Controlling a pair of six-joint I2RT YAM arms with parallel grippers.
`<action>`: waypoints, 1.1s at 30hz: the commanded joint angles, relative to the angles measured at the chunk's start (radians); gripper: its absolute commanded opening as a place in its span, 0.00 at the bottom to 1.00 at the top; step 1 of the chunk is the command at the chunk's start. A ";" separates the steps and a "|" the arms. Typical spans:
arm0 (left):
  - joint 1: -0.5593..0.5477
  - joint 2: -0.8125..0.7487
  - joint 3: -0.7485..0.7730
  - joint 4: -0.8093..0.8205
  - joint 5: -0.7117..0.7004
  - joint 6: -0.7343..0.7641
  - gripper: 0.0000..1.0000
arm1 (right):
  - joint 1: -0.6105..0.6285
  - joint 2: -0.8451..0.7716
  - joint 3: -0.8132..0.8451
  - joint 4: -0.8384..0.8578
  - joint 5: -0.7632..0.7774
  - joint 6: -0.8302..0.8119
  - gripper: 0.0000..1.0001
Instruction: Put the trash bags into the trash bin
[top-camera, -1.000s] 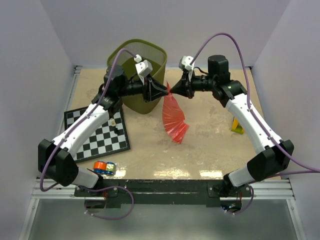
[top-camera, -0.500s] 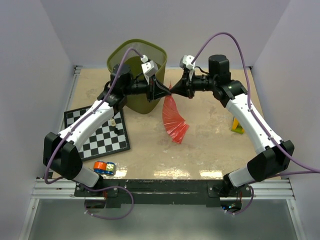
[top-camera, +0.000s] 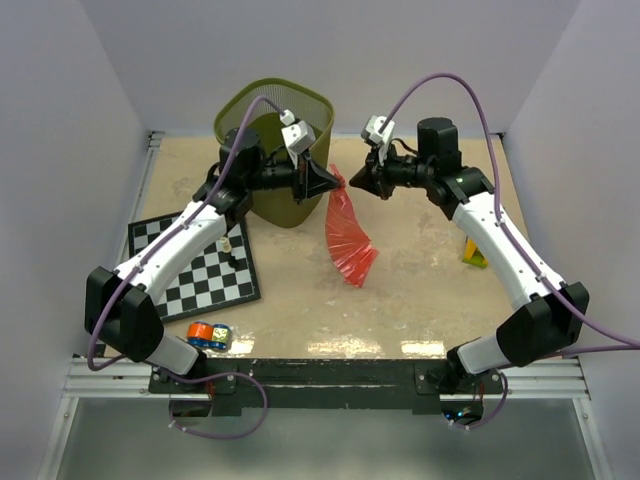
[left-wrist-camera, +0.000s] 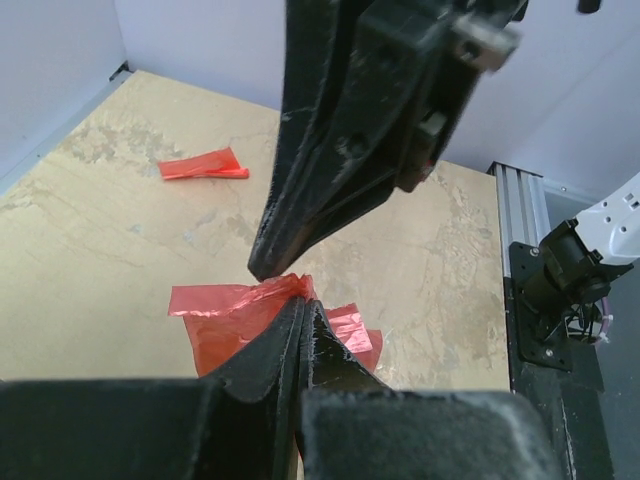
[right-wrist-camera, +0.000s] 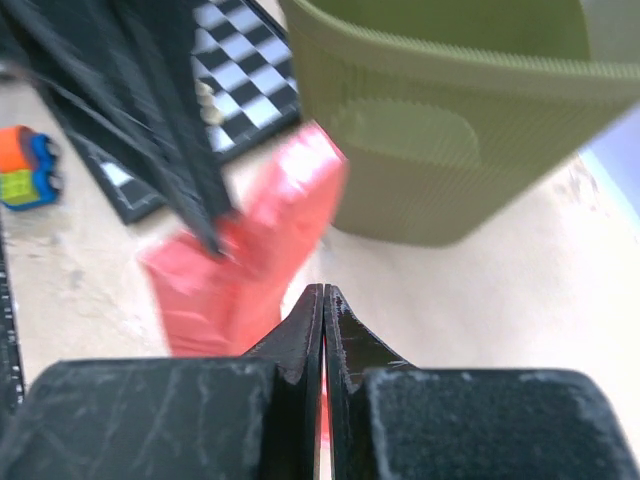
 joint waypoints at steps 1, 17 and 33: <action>-0.003 -0.063 -0.009 0.036 0.007 0.018 0.00 | -0.025 -0.024 -0.023 0.025 0.136 -0.015 0.00; -0.003 -0.060 -0.017 0.052 0.024 -0.005 0.00 | -0.044 -0.011 0.074 -0.017 -0.292 -0.050 0.60; -0.003 -0.066 -0.020 0.069 0.052 -0.025 0.00 | -0.010 0.026 0.089 0.023 -0.313 -0.029 0.27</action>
